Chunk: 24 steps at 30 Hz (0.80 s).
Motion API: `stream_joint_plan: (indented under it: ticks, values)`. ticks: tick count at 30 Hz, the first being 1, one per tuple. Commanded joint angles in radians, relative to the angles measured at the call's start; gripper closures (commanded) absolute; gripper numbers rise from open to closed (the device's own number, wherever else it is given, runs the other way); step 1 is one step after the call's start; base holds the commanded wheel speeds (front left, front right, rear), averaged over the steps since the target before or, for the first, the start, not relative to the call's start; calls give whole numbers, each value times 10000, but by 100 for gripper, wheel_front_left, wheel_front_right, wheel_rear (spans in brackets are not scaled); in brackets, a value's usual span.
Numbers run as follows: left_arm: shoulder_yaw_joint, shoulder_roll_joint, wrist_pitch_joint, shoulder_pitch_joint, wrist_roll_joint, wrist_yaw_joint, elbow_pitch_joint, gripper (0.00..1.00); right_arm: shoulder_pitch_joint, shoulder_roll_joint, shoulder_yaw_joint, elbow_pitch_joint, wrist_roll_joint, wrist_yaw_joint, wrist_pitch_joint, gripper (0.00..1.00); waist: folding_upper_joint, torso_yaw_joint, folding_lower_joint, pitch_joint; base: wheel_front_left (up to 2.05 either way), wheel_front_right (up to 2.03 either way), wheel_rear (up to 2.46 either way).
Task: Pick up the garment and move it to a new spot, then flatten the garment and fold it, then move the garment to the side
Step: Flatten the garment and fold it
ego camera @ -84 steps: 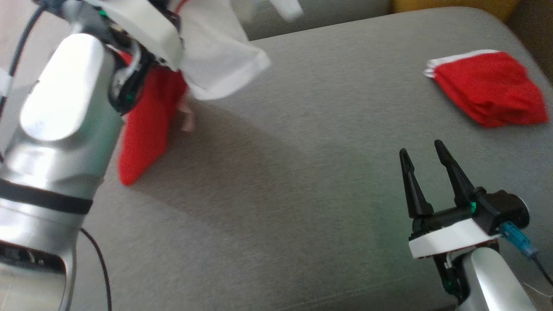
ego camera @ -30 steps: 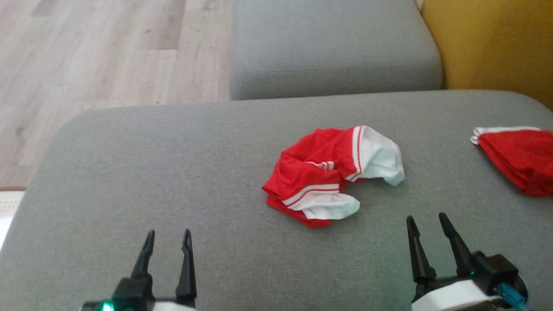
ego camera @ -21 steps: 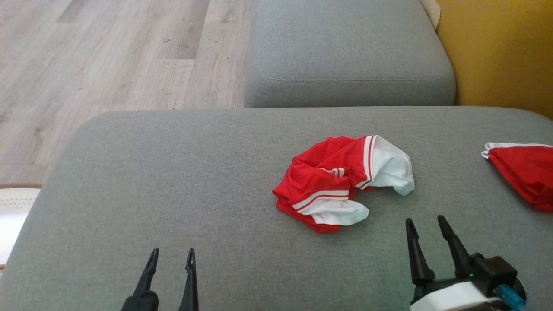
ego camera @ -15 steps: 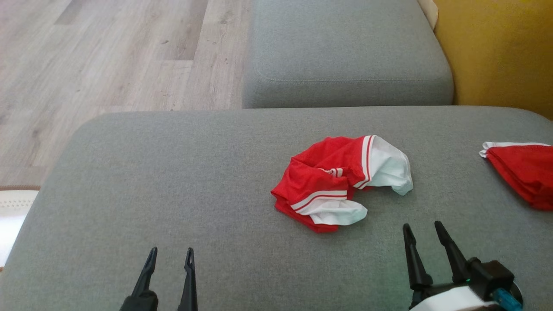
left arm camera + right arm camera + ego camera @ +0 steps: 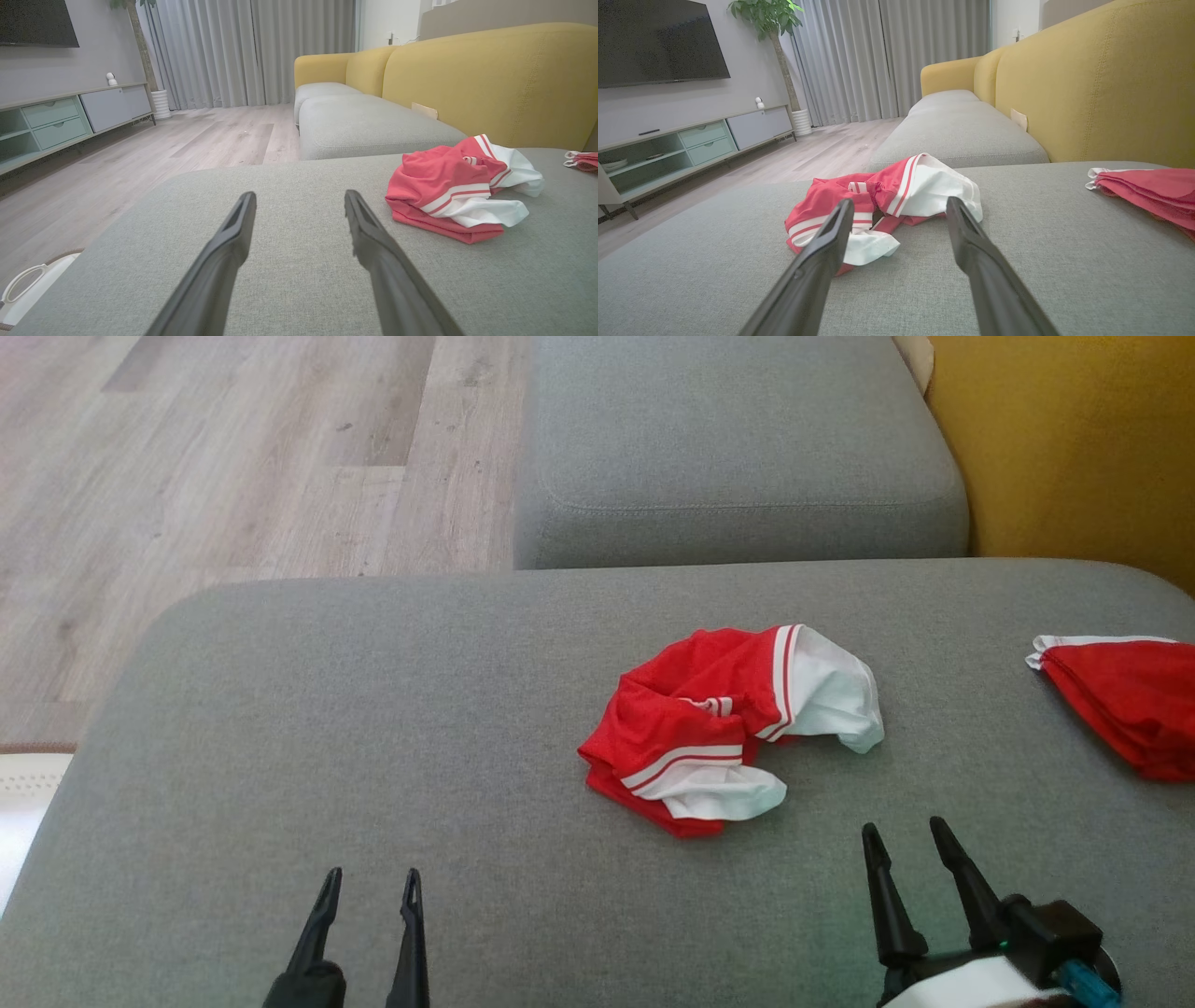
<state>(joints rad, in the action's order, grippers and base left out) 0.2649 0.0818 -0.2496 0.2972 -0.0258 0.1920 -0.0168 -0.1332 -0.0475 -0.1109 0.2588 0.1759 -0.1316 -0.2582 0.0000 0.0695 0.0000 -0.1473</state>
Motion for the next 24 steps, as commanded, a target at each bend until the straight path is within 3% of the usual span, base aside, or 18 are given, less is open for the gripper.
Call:
stream_joint_plan:
  ticks: [1, 24]
  values:
    - [-304, -126, -122, -637, 87, -29, -295, 0, 373, -29, -237, -277, -36, 9, -36, 0, 0, -7, 0, -2, 0, 0, 0]
    - [-130, -193, -122, -727, 145, -94, -226, 0, 391, -28, -222, -277, -23, 9, -36, 0, 0, -81, 0, 95, 0, 0, 0]
